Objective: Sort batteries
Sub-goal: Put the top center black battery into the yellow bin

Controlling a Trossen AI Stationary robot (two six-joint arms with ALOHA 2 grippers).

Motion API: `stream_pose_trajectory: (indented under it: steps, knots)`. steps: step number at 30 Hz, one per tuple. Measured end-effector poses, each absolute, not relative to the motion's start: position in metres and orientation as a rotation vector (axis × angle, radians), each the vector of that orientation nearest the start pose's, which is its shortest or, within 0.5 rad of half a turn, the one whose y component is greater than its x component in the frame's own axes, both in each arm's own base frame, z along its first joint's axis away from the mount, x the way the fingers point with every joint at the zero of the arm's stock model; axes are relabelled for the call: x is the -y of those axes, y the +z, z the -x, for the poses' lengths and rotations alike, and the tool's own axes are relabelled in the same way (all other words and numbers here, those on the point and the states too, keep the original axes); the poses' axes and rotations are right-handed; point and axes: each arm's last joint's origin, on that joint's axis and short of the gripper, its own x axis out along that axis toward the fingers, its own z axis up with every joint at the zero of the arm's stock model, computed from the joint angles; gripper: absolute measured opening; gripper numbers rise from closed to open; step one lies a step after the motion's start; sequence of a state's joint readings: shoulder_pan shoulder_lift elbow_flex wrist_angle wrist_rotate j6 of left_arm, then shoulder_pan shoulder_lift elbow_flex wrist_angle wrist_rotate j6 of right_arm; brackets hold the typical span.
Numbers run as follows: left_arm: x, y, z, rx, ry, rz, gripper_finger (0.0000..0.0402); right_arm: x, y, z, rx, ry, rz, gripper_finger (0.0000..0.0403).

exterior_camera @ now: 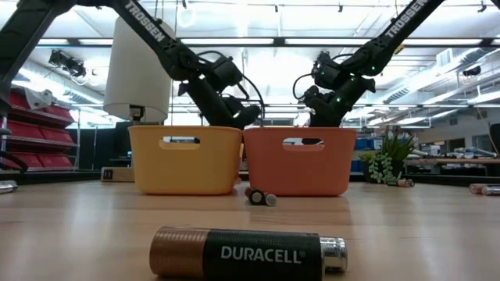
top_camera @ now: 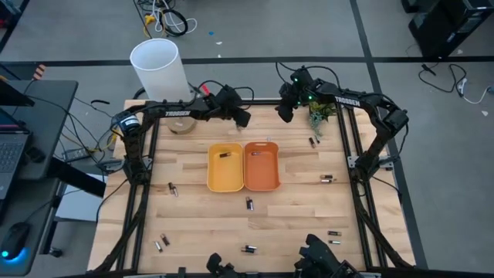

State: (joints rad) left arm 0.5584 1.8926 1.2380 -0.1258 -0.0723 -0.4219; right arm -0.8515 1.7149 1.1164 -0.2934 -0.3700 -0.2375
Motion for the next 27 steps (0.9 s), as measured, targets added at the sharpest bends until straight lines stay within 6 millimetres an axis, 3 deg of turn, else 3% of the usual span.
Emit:
stream_pose_trajectory:
  steps: [11,19,27]
  knots:
    - [-0.213,0.157,-0.343,-0.709,0.885,0.770,0.0086,0.259,0.200,-0.237,-0.808,-0.352,-0.311,0.0169]
    - [-0.203,0.155,-0.339,-0.743,0.997,0.849,0.0091,0.260,0.200,-0.236,-0.814,-0.347,-0.292,0.0169]
    - [-0.207,0.169,-0.348,-0.652,1.004,0.901,0.0151,0.260,0.200,-0.236,-0.816,-0.337,-0.269,0.0169]
